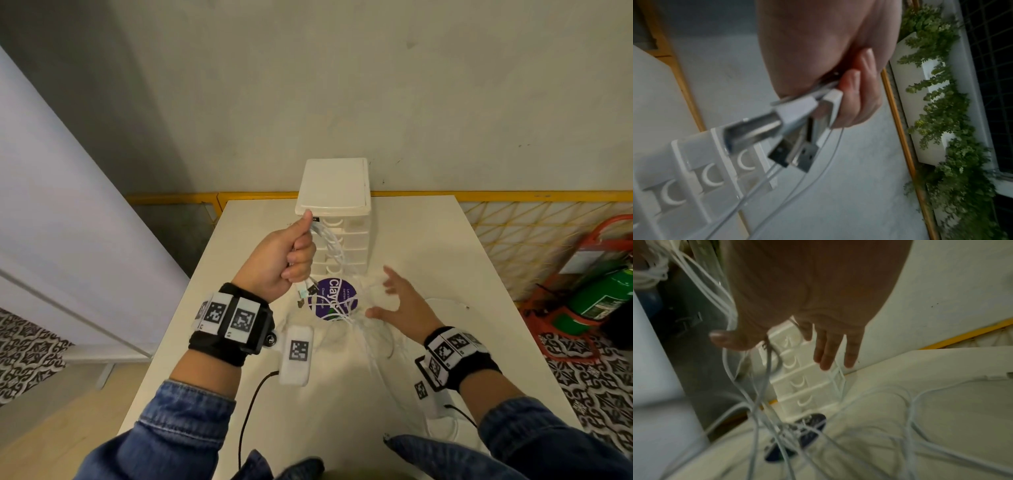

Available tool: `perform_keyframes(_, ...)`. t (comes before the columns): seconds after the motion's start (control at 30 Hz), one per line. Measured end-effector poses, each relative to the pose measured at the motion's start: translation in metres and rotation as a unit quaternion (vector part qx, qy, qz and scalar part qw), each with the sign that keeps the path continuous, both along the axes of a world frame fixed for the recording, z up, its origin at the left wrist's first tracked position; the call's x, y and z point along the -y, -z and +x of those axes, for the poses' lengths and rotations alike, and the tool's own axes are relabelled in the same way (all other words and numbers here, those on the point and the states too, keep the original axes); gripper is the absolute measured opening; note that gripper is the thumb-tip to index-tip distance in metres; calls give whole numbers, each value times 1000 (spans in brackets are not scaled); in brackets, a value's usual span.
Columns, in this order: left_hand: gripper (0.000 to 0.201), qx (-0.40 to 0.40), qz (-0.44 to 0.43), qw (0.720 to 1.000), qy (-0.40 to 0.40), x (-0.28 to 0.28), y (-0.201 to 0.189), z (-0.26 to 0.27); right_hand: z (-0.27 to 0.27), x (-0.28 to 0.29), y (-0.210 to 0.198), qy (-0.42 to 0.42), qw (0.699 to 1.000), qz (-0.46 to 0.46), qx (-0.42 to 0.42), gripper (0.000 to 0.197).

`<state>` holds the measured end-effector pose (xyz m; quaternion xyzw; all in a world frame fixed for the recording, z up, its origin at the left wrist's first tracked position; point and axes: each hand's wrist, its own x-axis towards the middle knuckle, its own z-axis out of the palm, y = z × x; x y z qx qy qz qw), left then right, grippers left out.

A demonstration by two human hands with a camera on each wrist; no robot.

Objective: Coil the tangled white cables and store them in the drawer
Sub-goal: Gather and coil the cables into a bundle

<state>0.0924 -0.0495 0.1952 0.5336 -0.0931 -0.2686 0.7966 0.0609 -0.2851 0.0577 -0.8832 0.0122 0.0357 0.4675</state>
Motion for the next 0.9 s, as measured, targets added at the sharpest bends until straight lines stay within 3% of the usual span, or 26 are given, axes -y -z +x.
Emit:
perform_keyframes(0.07,42,3,35,999,5,2,-1,-2,5,-4,-18,20,995,44,90,99)
perform_keyframes(0.13,42,6,39,999,8,5,-2,-4,8,-11,-34,-27,992,58,110,87)
perform_keyframes(0.3,49,34,-17,999,20,3,-13,-5,2,-30,-24,-180,980,-76,-44,33)
perform_keyframes(0.37,51,42,-66,997,13,-5,-22,-3,-5,-27,-3,-186,968,-139,-97,28)
perform_keyframes(0.5,49,45,-33,998,-24,-10,-27,0,-12,-13,9,-129,974,-107,-154,48)
perform_keyframes(0.63,43,32,37,999,-9,5,-15,-7,-1,-16,-31,-17,998,59,5,91)
perform_keyframes(0.7,41,29,55,998,10,13,-13,-11,4,-25,-54,-34,991,107,77,99)
perform_keyframes(0.77,42,31,60,997,26,19,-15,-14,6,-38,-71,-86,983,119,109,80)
perform_keyframes(0.83,44,35,49,997,38,22,-19,-15,5,-50,-83,-107,975,147,124,32)
perform_keyframes(0.87,46,39,39,998,43,22,-21,-15,4,-54,-87,-98,972,174,123,17)
perform_keyframes(0.9,48,42,26,997,51,21,-23,-15,4,-56,-87,-77,971,186,128,19)
